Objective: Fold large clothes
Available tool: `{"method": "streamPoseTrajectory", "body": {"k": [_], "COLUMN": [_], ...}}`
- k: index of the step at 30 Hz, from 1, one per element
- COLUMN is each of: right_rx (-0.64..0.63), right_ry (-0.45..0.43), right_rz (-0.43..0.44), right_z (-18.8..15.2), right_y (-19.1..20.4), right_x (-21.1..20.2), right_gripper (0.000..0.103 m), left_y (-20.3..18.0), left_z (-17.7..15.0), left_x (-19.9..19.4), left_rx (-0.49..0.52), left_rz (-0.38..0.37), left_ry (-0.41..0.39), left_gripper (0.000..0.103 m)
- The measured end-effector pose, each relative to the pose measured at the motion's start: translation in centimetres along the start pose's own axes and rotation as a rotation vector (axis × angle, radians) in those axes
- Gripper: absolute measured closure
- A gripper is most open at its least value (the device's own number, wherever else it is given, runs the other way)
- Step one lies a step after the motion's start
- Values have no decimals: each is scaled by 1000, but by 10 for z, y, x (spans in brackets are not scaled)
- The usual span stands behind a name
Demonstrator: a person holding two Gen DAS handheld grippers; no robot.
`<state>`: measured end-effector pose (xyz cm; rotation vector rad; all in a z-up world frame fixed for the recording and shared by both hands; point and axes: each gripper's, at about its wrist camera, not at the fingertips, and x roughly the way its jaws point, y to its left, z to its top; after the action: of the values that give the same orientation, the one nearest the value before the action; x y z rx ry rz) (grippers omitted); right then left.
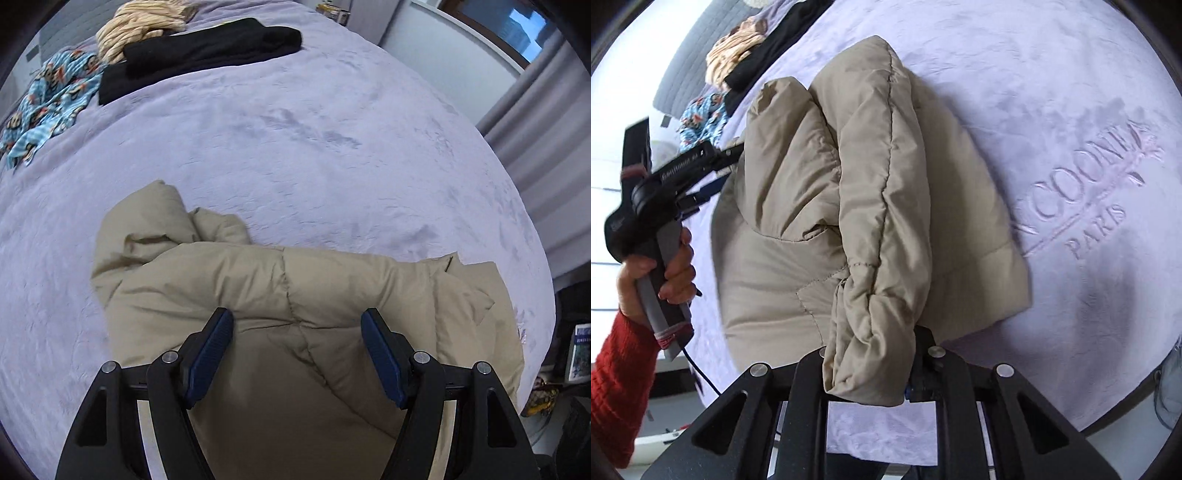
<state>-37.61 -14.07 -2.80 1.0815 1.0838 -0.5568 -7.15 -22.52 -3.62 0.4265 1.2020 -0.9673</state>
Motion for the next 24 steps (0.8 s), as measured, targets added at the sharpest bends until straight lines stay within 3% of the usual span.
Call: {"method": "streamPoseTrajectory", "body": {"k": [5,9,11,14,15,16,17,21,22,24], "right_rx": [67,168,152,55,31,10,-16,-70,-62,-66], "right_ry": [-20,59,37,-96,-137,-161,-167,-119,-92,-31], "right_rz": [33,131,83,20,30,50,77,97,93,56], "right_z": [10,18,20,29,36,43,52,100,108,122], "right_y": [-46,-72,-68,-55,-51,-46,-39,-15,-10,-4], "right_x": [11,2,-20,-67,-78,-83,-82,-38,-23,7], "right_gripper": [86,80,71,51,37,30,30,32,51,78], "left_y": [-34,-31,-25,-20,-20,-20,-20,-19,-19,-16], "left_z": [10,10,8,6,5,5,4,4,4,3], "left_x": [25,27,26,24,24,23,23,21,20,16], "left_rx": [74,71,67,60,62,64,66,59,56,47], "left_rz": [42,52,56,56,58,61,66,79,84,94], "left_ry": [5,17,23,18,16,14,14,13,13,14], "left_gripper": [31,30,30,29,29,29,29,29,29,29]}}
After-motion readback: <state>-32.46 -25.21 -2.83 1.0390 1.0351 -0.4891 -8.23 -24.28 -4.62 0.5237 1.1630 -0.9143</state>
